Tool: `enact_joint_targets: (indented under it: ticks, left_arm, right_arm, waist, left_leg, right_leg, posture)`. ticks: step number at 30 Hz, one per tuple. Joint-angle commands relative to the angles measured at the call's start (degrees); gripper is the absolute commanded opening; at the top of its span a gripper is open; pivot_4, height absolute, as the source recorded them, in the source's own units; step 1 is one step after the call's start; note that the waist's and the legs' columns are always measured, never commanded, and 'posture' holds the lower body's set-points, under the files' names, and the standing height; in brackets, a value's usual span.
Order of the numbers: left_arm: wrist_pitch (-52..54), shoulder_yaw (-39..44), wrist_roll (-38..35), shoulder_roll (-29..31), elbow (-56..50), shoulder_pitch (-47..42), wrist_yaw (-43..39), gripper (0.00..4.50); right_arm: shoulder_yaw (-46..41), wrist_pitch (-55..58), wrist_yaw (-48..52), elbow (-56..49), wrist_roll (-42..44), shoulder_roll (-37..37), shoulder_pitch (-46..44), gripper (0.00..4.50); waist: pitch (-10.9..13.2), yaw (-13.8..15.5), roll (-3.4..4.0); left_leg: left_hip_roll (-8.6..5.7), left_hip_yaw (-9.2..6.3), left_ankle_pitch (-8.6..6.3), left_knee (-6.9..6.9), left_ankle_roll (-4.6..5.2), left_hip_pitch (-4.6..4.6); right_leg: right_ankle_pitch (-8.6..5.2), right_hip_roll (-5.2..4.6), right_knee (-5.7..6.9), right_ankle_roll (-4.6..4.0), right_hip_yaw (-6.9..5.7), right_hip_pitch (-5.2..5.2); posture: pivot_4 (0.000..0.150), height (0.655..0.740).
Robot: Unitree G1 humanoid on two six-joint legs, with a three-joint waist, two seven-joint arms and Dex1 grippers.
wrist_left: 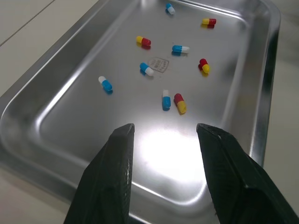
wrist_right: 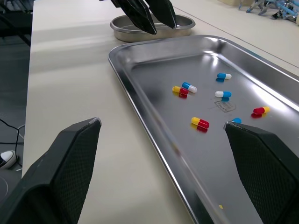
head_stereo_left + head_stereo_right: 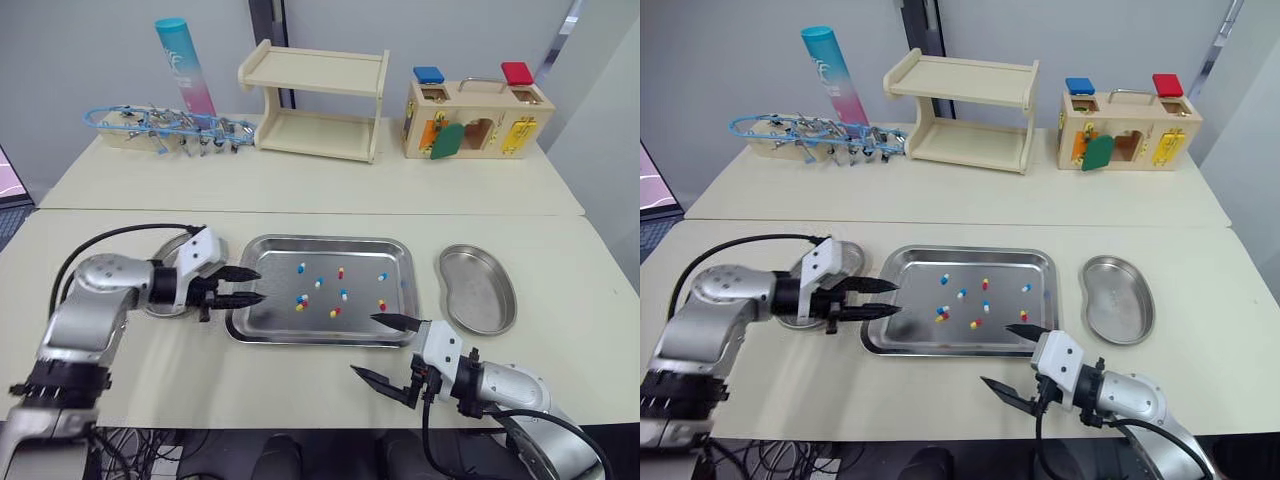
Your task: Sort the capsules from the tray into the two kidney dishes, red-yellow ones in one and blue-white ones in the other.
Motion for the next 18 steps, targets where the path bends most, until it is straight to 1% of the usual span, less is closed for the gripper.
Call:
enact_joint_targets:
  ticks: [1,3,6,9,11,14,18]
  left_arm:
    - [3.9,12.6,-6.0,0.4,-7.7,7.3,4.9,2.16]
    - [4.5,18.6,-7.3,-0.2,-9.6,13.3,6.8,2.16]
    - [4.0,24.6,-8.3,-1.8,-11.1,20.0,9.7,2.16]
    - [1.2,31.4,-8.5,-5.3,-10.6,28.6,11.7,2.16]
    - [-0.7,34.4,-8.3,-8.2,-10.2,33.8,13.0,2.16]
    - [-3.0,35.1,-8.2,-11.3,-12.2,39.4,14.2,2.16]
    - [-1.9,31.7,-9.9,-13.0,-20.0,42.9,16.0,2.16]
  right_arm:
    - [-2.2,-0.8,1.7,-1.0,1.4,-1.5,-0.6,4.50]
    - [-3.6,-0.9,2.8,-0.8,2.0,-2.8,-0.6,4.50]
    - [-5.1,-1.4,4.4,-0.2,2.9,-4.2,-0.4,4.50]
    - [-6.4,-1.9,6.4,0.7,3.8,-5.9,-0.6,4.50]
    - [-7.4,-2.3,7.8,1.5,4.3,-6.8,-0.8,4.50]
    - [-8.6,-3.2,9.8,2.7,4.9,-8.3,-0.8,4.50]
    - [-9.0,-4.0,11.5,3.9,5.2,-9.2,-1.4,4.50]
  waist:
    - [0.0,0.0,0.00]
    - [0.0,0.1,0.00]
    - [0.0,0.2,0.00]
    - [0.0,0.3,-0.02]
    - [0.0,0.3,-0.03]
    - [0.0,0.5,-0.05]
    - [-0.2,1.5,-0.25]
  left_leg:
    - [0.01,0.00,0.00,-0.01,0.00,-0.01]
    - [0.02,0.00,0.00,-0.02,0.00,0.01]
    - [0.02,0.04,0.00,-0.02,0.00,0.04]
    - [0.02,0.04,-0.01,-0.02,0.00,0.05]
    - [0.02,0.05,-0.01,-0.03,0.00,0.05]
    - [0.02,0.06,-0.01,-0.04,0.00,0.05]
    - [0.02,0.04,-0.01,-0.02,0.00,0.04]
  right_leg:
    - [0.00,0.00,-0.01,0.00,-0.01,-0.02]
    - [0.00,0.00,0.00,0.00,-0.01,0.00]
    - [0.00,0.00,-0.02,-0.01,0.02,0.01]
    - [0.00,-0.01,-0.04,-0.01,0.02,0.03]
    - [0.00,-0.01,-0.07,-0.01,0.03,0.03]
    - [0.01,-0.01,-0.09,-0.03,0.03,0.04]
    - [0.03,-0.01,-0.16,-0.06,0.00,0.07]
  posture:
    - [0.150,0.7400]
    - [0.150,0.7400]
    - [0.150,0.7400]
    - [0.150,0.7400]
    - [0.150,0.7400]
    - [0.150,0.7400]
    - [0.150,0.7400]
